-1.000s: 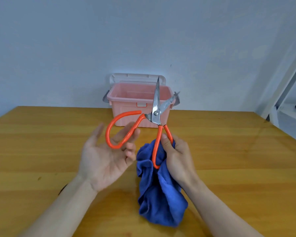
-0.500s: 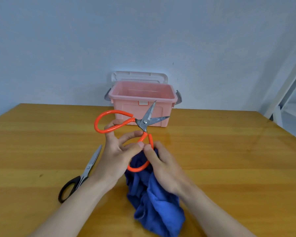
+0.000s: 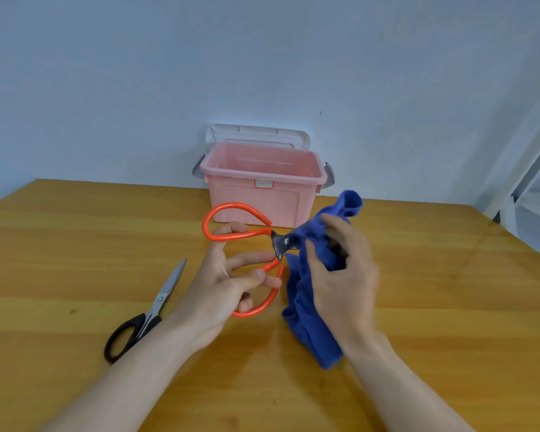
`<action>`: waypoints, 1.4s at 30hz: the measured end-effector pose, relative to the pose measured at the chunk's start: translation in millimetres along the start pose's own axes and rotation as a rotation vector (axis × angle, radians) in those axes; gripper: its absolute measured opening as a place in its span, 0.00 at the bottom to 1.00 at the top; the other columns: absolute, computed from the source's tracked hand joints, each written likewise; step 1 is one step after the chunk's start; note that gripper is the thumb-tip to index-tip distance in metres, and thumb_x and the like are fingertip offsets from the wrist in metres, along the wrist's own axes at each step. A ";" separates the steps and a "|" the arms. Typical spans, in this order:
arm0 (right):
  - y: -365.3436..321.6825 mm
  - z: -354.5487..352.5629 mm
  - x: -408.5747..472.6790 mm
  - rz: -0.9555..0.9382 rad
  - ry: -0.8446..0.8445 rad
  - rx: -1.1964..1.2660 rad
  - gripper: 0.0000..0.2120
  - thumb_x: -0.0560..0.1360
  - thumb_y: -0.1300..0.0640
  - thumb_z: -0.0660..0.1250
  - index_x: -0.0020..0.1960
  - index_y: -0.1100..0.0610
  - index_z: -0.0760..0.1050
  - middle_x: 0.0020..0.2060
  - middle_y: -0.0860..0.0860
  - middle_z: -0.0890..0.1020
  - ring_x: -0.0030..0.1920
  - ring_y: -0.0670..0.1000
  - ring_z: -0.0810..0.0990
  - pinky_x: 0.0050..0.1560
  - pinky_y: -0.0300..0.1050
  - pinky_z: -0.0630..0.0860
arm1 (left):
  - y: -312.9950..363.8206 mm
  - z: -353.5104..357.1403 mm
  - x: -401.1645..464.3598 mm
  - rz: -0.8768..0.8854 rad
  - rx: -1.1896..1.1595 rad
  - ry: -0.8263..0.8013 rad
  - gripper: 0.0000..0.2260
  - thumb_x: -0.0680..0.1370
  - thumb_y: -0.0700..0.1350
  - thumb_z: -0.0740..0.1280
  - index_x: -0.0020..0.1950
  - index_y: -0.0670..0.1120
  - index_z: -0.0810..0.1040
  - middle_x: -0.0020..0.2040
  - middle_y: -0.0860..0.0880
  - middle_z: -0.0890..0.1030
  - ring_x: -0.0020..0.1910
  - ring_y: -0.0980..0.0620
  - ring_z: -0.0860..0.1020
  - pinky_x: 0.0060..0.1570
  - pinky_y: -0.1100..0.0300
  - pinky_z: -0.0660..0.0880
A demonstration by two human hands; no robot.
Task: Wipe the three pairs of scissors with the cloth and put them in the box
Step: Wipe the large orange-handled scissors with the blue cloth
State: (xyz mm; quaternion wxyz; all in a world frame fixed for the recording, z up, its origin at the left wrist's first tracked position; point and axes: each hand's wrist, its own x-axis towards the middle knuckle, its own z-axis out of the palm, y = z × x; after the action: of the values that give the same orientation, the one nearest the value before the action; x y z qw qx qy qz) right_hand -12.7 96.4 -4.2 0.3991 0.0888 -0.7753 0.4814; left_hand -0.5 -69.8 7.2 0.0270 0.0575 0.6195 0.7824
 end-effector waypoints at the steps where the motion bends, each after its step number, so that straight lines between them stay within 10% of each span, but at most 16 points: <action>1: 3.5 4.2 -2.0 -0.036 -0.021 -0.061 0.23 0.73 0.66 0.73 0.61 0.46 0.75 0.49 0.39 0.78 0.53 0.40 0.77 0.55 0.34 0.73 | 0.2 2.3 -1.5 -0.003 0.007 -0.016 0.26 0.77 0.28 0.64 0.61 0.58 0.70 0.53 0.45 0.84 0.41 0.45 0.84 0.21 0.65 0.64; 13: 12.7 17.5 -4.7 -0.400 -0.221 -0.328 0.16 0.76 0.59 0.66 0.63 0.56 0.78 0.58 0.47 0.81 0.68 0.44 0.69 0.75 0.50 0.58 | 10.7 -4.8 -1.9 -0.251 -0.327 0.028 0.14 0.82 0.52 0.58 0.62 0.51 0.78 0.54 0.42 0.84 0.17 0.60 0.57 0.14 0.70 0.53; 18: 39.1 12.8 -3.6 -0.414 -0.580 -0.549 0.30 0.72 0.56 0.69 0.73 0.54 0.67 0.65 0.46 0.78 0.73 0.51 0.66 0.73 0.56 0.52 | 18.3 -9.7 1.5 -0.182 -0.466 0.101 0.10 0.81 0.49 0.59 0.51 0.47 0.79 0.26 0.52 0.73 0.16 0.61 0.59 0.13 0.69 0.51; 22: 33.9 22.4 -1.3 -0.377 -0.369 -0.383 0.23 0.74 0.50 0.67 0.67 0.57 0.75 0.59 0.50 0.82 0.67 0.50 0.70 0.67 0.46 0.61 | 21.9 -11.3 -3.5 -0.181 -0.583 -0.015 0.12 0.81 0.50 0.59 0.55 0.49 0.81 0.21 0.54 0.64 0.15 0.60 0.59 0.15 0.68 0.49; 30: 25.4 23.7 4.8 -0.673 -0.023 -0.327 0.10 0.73 0.68 0.69 0.52 0.61 0.84 0.44 0.52 0.86 0.50 0.47 0.77 0.49 0.43 0.74 | 15.7 -4.8 -0.9 -0.230 -0.524 -0.026 0.17 0.80 0.59 0.57 0.65 0.58 0.78 0.27 0.51 0.72 0.19 0.58 0.64 0.18 0.66 0.62; 36: 16.6 20.6 6.0 -0.840 -0.050 -0.297 0.11 0.80 0.65 0.63 0.50 0.61 0.85 0.43 0.51 0.86 0.49 0.50 0.81 0.48 0.46 0.77 | 24.7 -18.5 1.3 -0.399 -0.597 -0.056 0.28 0.76 0.67 0.50 0.65 0.54 0.77 0.28 0.51 0.69 0.14 0.61 0.60 0.16 0.72 0.53; 39: 14.6 20.5 4.9 -0.870 -0.066 -0.293 0.10 0.80 0.65 0.65 0.49 0.61 0.85 0.41 0.50 0.86 0.46 0.51 0.84 0.47 0.45 0.76 | 25.6 -21.2 1.3 -0.461 -0.377 -0.145 0.23 0.75 0.63 0.59 0.48 0.44 0.76 0.31 0.52 0.57 0.16 0.61 0.56 0.15 0.71 0.51; 42: 14.6 19.8 5.7 -0.878 -0.062 -0.290 0.07 0.78 0.66 0.67 0.49 0.61 0.85 0.41 0.50 0.86 0.46 0.52 0.84 0.48 0.46 0.76 | 20.8 -21.1 3.5 -0.456 -0.235 -0.077 0.20 0.76 0.61 0.63 0.47 0.43 0.77 0.32 0.51 0.68 0.18 0.59 0.59 0.14 0.69 0.55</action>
State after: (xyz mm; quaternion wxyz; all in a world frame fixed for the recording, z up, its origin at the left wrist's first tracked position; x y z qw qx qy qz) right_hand -34.7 89.2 -14.3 0.5501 0.3664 -0.7352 0.1507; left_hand -5.9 -94.5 22.8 0.2329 -0.0574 0.5199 0.8198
